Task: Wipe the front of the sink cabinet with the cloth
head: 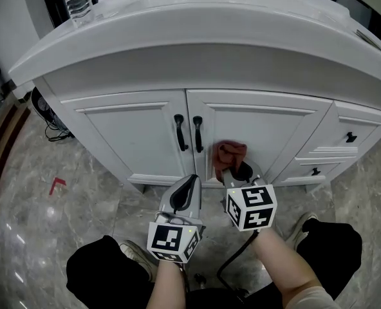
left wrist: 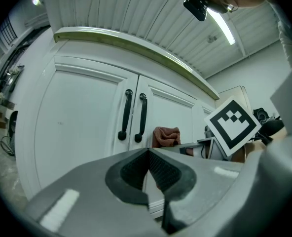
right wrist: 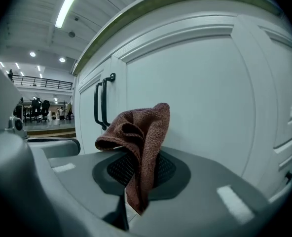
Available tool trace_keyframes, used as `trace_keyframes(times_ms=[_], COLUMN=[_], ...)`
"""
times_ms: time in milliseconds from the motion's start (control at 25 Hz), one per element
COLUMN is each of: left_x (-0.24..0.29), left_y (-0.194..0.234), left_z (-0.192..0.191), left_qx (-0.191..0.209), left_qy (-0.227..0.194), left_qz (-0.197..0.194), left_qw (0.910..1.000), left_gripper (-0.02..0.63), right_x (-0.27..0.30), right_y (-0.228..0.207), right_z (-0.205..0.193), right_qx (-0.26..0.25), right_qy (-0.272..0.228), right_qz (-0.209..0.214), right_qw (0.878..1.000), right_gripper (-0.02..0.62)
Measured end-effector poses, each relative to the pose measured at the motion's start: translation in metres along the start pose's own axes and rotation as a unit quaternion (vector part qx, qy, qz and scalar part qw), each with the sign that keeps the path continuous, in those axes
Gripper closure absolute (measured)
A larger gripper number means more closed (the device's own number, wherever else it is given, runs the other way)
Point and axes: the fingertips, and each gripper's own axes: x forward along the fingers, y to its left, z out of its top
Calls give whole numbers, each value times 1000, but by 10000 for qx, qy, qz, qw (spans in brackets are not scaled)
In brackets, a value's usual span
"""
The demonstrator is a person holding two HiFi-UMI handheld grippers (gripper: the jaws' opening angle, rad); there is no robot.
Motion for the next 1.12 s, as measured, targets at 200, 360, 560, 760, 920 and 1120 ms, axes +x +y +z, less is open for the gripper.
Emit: trace_keyframes(times_ms=[200, 360, 560, 760, 920, 1120], left_x=[16, 31, 45, 59, 66, 66], left_y=[-22, -48, -76, -99, -108, -104], left_z=[-7, -15, -17, -26, -34, -43], left_qx=[-4, 12, 22, 42, 22, 28], left_qy=[61, 141, 168, 250, 310, 425], left_qz=[-212, -454, -697, -914, -990, -982], left_qw=[9998, 9989, 9974, 9955, 9946, 9943], left_gripper=[606, 606, 606, 606, 606, 606], right_x=[-21, -36, -61, -93, -106, -107], right_y=[-37, -66, -105, -145, -166, -161], right_z=[0, 1, 4, 10, 1, -1], right_qx=[-77, -5, 0, -326, -117, 134], right_qy=[-15, -67, -161, -244, -163, -239], right_qz=[-281, -510, -996, -1487, -1720, -1626], right_qw=[9996, 9987, 9949, 9880, 9849, 9863], right_gripper=[512, 511, 512, 511, 514, 515])
